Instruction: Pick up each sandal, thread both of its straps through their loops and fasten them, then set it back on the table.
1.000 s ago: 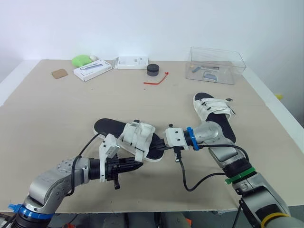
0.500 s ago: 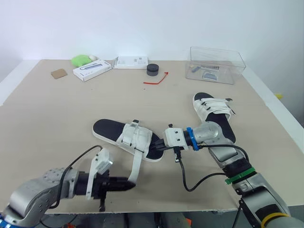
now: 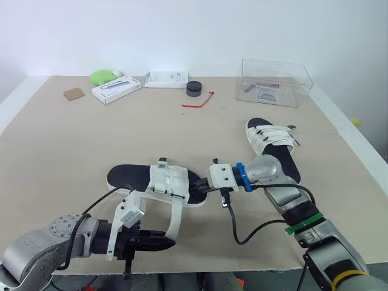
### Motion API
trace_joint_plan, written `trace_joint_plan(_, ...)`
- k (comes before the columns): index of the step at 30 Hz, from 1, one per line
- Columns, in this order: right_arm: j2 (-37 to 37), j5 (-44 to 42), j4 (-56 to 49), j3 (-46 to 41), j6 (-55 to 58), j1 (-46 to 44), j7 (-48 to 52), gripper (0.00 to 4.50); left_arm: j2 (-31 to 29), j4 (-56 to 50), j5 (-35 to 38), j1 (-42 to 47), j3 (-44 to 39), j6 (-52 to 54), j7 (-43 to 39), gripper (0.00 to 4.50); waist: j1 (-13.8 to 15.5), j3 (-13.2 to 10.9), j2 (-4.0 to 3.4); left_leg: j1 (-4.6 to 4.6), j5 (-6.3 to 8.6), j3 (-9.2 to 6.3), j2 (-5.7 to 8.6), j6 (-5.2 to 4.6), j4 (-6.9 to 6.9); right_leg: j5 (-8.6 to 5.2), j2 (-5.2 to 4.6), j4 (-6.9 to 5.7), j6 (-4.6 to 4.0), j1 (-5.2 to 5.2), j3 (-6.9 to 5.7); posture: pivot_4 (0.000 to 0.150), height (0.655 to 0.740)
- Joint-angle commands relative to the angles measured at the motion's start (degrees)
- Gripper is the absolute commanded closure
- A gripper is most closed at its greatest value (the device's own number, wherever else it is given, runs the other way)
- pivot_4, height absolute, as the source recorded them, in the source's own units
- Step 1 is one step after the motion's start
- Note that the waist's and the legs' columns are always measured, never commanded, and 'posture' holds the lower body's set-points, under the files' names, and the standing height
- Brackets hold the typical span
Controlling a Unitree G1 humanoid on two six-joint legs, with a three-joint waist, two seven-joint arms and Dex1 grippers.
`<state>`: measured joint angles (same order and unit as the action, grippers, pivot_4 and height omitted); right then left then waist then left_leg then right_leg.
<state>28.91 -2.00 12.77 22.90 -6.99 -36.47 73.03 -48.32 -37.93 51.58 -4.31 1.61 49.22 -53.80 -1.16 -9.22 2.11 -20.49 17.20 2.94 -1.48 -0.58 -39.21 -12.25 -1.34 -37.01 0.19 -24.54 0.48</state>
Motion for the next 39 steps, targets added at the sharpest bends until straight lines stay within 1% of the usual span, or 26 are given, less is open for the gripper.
trace_joint_plan(1,0.8,2.5,2.6,1.2,0.4,0.4,0.2,4.5,-1.6,-2.7,0.4,0.2,1.2,0.3,-1.6,4.49,0.0,0.0,0.0,0.0,0.0,0.0,-0.01,0.0,0.0,-0.01,0.02,0.0,-0.02,0.0,-0.01,0.15,0.74)
trace_joint_plan(6,0.8,2.6,2.7,1.2,0.3,0.5,0.3,4.5,-4.8,-2.5,-0.9,0.2,2.0,0.1,-3.2,4.49,0.0,0.0,0.0,0.0,0.0,0.0,-0.02,0.0,0.02,-0.03,0.02,0.0,-0.04,0.0,-0.01,0.15,0.74)
trace_joint_plan(9,0.8,2.6,2.8,1.2,0.2,0.5,0.3,4.5,-6.9,-1.8,-0.9,-0.2,0.4,-1.2,-5.5,3.41,0.0,0.0,-0.01,0.0,0.01,0.0,-0.02,0.0,0.04,-0.06,0.03,0.0,-0.1,-0.02,-0.01,0.15,0.74)
trace_joint_plan(10,0.7,2.7,2.9,1.2,0.2,0.4,0.3,4.5,-7.8,-1.6,-1.0,-0.1,-0.5,-1.7,-6.7,2.99,0.0,0.0,-0.01,0.0,0.02,0.01,-0.02,0.0,0.05,-0.07,0.03,0.0,-0.13,-0.03,-0.01,0.15,0.74)
trace_joint_plan(11,0.7,2.7,3.0,1.2,0.1,0.4,0.3,4.5,-9.3,-1.7,-1.0,0.0,-1.5,-2.0,-8.2,2.46,0.0,0.0,-0.01,0.0,0.01,0.0,-0.02,0.0,0.05,-0.11,0.02,0.0,-0.17,-0.04,-0.02,0.15,0.74)
trace_joint_plan(12,0.7,2.7,3.0,1.2,0.1,0.4,0.3,4.5,-10.2,-1.8,-1.1,0.1,-2.1,-2.2,-9.1,2.29,0.0,0.0,0.0,0.0,0.01,0.0,-0.02,0.0,0.05,-0.12,0.02,0.0,-0.2,-0.04,-0.02,0.15,0.74)
trace_joint_plan(13,0.7,2.7,3.1,1.2,0.1,0.3,0.3,4.5,-11.3,-2.0,-1.6,0.2,-2.6,-2.8,-10.1,1.82,0.0,0.0,-0.01,0.0,0.01,0.0,-0.04,0.0,0.05,-0.13,0.03,0.0,-0.18,-0.04,-0.04,0.15,0.74)
trace_joint_plan(14,0.7,2.6,3.1,1.2,0.0,0.3,0.4,4.5,-13.0,-2.4,-4.2,0.6,-3.2,-5.5,-11.6,1.36,0.0,0.0,-0.04,0.01,0.0,0.0,-0.04,0.01,0.05,-0.15,0.03,0.0,-0.15,-0.04,-0.05,0.15,0.74)
trace_joint_plan(15,0.8,2.6,3.2,1.2,-0.1,0.3,0.4,4.5,-14.4,-2.5,-6.9,1.5,-3.6,-8.1,-12.6,0.98,0.0,0.0,-0.06,0.03,-0.01,0.0,-0.04,0.01,0.05,-0.17,0.03,0.0,-0.1,-0.03,-0.05,0.15,0.74)
trace_joint_plan(16,0.8,2.7,3.3,1.3,-0.3,0.3,0.6,4.5,-16.0,-2.0,-12.1,3.2,-3.3,-13.0,-13.5,0.48,0.1,0.0,-0.05,0.04,-0.02,0.0,-0.04,0.02,0.05,-0.17,0.04,0.0,-0.11,-0.02,-0.07,0.15,0.74)
trace_joint_plan(17,0.9,2.7,3.5,1.4,-0.6,0.2,0.8,4.5,-17.1,-1.4,-16.2,4.8,-2.8,-17.1,-14.3,0.08,0.1,-0.1,-0.07,0.04,-0.03,-0.01,-0.04,0.04,0.04,-0.16,0.06,0.0,-0.11,-0.01,-0.1,0.15,0.74)
trace_joint_plan(19,0.8,2.7,3.9,1.5,-0.8,0.0,0.9,4.5,-18.3,0.7,-21.7,8.3,-2.1,-23.5,-15.9,0.01,0.2,-0.1,-0.1,0.08,-0.06,0.02,-0.02,0.08,0.05,-0.14,0.14,0.0,-0.15,0.02,-0.1,0.15,0.74)
trace_joint_plan(22,0.6,2.7,4.2,1.6,-1.0,-0.2,0.9,4.5,-16.7,4.7,-30.2,14.7,0.2,-35.7,-17.1,0.01,0.1,-0.1,-0.13,0.08,-0.06,0.07,-0.02,0.08,0.05,-0.12,0.18,0.0,-0.17,0.01,-0.06,0.15,0.74)
trace_joint_plan(23,0.5,2.7,4.2,1.6,-1.0,-0.3,0.9,4.5,-15.5,6.2,-32.9,16.6,1.2,-39.9,-16.9,0.01,0.1,-0.1,-0.12,0.09,-0.05,0.1,0.0,0.07,0.07,-0.11,0.18,0.0,-0.19,0.02,-0.02,0.15,0.74)
trace_joint_plan(25,0.4,2.7,4.5,1.6,-1.2,-0.5,0.9,4.5,-11.6,11.1,-41.1,20.1,4.6,-53.9,-15.7,0.01,0.1,-0.1,-0.12,0.09,-0.04,0.12,0.0,0.06,0.08,-0.08,0.18,0.01,-0.25,0.03,0.0,0.15,0.74)
trace_joint_plan(26,0.4,2.8,4.6,1.7,-1.3,-0.5,0.8,4.5,-9.8,13.3,-43.9,20.9,5.9,-59.6,-15.1,0.01,0.2,-0.1,-0.12,0.09,-0.04,0.13,0.01,0.06,0.09,0.03,0.19,0.0,-0.41,0.02,0.03,0.15,0.74)
trace_joint_plan(28,0.4,2.7,4.6,1.6,-1.4,-0.5,0.9,4.5,-7.5,16.8,-47.2,21.2,8.4,-68.2,-15.8,0.01,0.0,-0.1,-0.11,0.1,-0.04,0.18,0.0,0.06,0.11,0.07,0.15,0.02,-0.41,0.03,0.09,0.15,0.74)
trace_joint_plan(31,0.7,2.7,4.7,1.8,-1.7,-0.4,1.1,4.5,-4.9,20.9,-49.3,23.0,12.1,-77.0,-16.9,0.01,0.0,-0.1,-0.09,0.12,0.0,0.31,-0.06,-0.01,0.13,0.15,0.08,0.02,-0.29,-0.02,0.21,0.15,0.74)
trace_joint_plan(34,0.6,2.9,4.9,2.0,-2.0,-0.5,1.1,4.5,-3.7,23.8,-49.5,24.8,14.7,-81.5,-18.7,0.01,0.1,0.0,-0.07,0.12,0.0,0.31,-0.07,-0.01,0.13,0.22,0.09,0.02,-0.18,-0.02,0.2,0.15,0.74)
trace_joint_plan(36,0.4,2.8,5.0,1.8,-1.8,-0.8,0.8,4.5,-2.5,25.5,-49.4,26.1,16.4,-82.8,-19.3,0.01,0.1,0.0,-0.08,0.13,0.0,0.35,-0.07,-0.02,0.12,0.24,0.13,0.02,-0.13,-0.02,0.22,0.15,0.74)
trace_joint_plan(39,0.6,2.8,4.5,1.6,-1.6,-0.6,0.5,4.5,0.7,25.7,-47.9,28.9,18.4,-81.0,-19.5,0.01,0.0,0.0,-0.07,0.16,-0.01,0.4,-0.07,-0.03,0.12,0.28,0.27,0.02,-0.02,0.0,0.26,0.15,0.74)
